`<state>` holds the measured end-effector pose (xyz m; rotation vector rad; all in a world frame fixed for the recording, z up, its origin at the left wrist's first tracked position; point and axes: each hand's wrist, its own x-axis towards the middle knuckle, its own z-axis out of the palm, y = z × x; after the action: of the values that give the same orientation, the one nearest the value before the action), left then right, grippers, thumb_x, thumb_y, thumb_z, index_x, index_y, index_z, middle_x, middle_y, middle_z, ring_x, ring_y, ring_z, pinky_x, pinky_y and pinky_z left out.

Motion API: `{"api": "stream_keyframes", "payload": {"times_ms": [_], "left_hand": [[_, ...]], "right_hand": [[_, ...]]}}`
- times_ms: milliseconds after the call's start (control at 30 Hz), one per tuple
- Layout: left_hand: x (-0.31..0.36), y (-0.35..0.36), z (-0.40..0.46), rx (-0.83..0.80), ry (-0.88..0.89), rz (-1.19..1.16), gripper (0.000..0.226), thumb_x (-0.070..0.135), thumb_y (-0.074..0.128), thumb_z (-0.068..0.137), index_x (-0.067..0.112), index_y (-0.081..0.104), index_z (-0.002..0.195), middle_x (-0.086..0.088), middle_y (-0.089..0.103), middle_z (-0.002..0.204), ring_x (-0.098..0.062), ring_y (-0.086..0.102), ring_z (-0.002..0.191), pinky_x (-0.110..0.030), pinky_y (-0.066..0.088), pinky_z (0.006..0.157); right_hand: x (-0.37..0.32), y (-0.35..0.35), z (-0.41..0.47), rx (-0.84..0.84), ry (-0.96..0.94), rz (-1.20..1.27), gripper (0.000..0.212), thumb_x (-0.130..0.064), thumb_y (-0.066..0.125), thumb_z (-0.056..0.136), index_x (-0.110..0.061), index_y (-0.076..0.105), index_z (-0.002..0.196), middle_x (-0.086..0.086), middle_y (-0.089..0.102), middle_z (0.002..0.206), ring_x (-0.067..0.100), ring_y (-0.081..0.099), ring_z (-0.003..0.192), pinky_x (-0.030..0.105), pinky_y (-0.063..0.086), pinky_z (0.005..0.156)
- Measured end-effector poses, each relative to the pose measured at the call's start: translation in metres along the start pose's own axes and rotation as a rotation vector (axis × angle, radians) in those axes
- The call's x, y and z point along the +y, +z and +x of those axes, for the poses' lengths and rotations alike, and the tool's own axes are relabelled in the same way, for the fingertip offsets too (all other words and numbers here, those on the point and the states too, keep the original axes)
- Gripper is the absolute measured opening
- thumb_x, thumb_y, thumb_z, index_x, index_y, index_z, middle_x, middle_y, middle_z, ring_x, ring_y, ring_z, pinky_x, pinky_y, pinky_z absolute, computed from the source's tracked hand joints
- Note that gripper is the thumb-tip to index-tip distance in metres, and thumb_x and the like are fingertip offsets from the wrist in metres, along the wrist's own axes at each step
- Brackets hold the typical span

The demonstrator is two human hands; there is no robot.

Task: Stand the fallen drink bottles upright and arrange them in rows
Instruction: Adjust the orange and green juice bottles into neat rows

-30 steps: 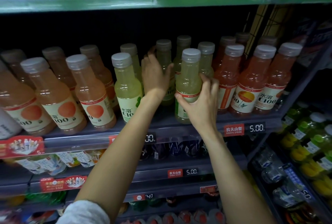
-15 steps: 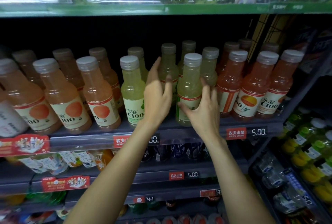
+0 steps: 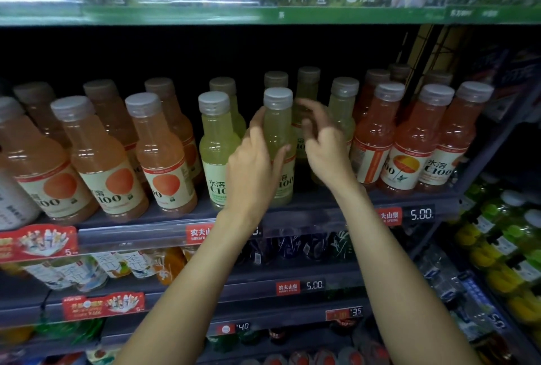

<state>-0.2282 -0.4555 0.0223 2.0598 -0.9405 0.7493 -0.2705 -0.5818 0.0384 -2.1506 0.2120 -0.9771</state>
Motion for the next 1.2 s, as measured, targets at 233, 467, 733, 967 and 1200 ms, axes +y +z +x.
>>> {"api": "stream_keyframes", "payload": {"times_ms": [233, 467, 733, 967, 1200], "left_hand": [[0.000, -0.006, 0.003, -0.004, 0.018, -0.009, 0.065, 0.030, 0.066, 0.089, 0.000, 0.037, 0.138, -0.019, 0.066, 0.105, -0.035, 0.067, 0.090, -0.042, 0.053, 0.063], [-0.002, -0.009, 0.003, 0.015, 0.019, 0.020, 0.064, 0.030, 0.069, 0.086, -0.003, 0.042, 0.134, -0.019, 0.067, 0.095, -0.036, 0.067, 0.078, -0.037, 0.049, 0.056], [-0.003, -0.009, 0.003, 0.033, 0.020, 0.072, 0.064, 0.032, 0.070, 0.085, -0.004, 0.045, 0.131, -0.017, 0.067, 0.085, -0.033, 0.065, 0.063, -0.029, 0.044, 0.048], [-0.004, -0.005, 0.001, 0.070, 0.043, 0.058, 0.064, 0.038, 0.060, 0.088, -0.002, 0.042, 0.133, -0.016, 0.067, 0.089, -0.031, 0.067, 0.068, -0.035, 0.050, 0.050], [-0.005, -0.001, 0.000, 0.081, 0.043, 0.096, 0.064, 0.042, 0.055, 0.089, -0.002, 0.042, 0.134, -0.016, 0.068, 0.091, -0.028, 0.067, 0.068, -0.032, 0.048, 0.047]], "right_hand": [[0.003, 0.018, 0.048, 0.017, 0.150, -0.092, 0.033, -0.011, 0.062, 0.088, 0.000, 0.053, 0.118, 0.017, 0.063, 0.115, 0.025, 0.060, 0.108, 0.027, 0.048, 0.088], [0.006, 0.026, 0.055, 0.019, 0.137, -0.150, 0.027, -0.014, 0.064, 0.088, -0.002, 0.060, 0.113, 0.014, 0.066, 0.112, 0.024, 0.062, 0.104, 0.029, 0.050, 0.085], [0.003, 0.025, 0.059, -0.032, 0.141, -0.227, 0.014, -0.015, 0.060, 0.090, -0.007, 0.065, 0.101, 0.009, 0.068, 0.100, 0.020, 0.062, 0.090, 0.023, 0.040, 0.068], [-0.003, 0.019, 0.055, -0.079, 0.108, -0.192, 0.021, -0.014, 0.058, 0.091, -0.005, 0.064, 0.109, 0.012, 0.067, 0.109, 0.023, 0.062, 0.101, 0.028, 0.046, 0.078], [-0.007, 0.001, 0.020, 0.113, 0.079, 0.002, 0.031, -0.017, 0.044, 0.099, -0.006, 0.051, 0.127, 0.000, 0.065, 0.114, 0.007, 0.059, 0.104, 0.010, 0.045, 0.083]]}}
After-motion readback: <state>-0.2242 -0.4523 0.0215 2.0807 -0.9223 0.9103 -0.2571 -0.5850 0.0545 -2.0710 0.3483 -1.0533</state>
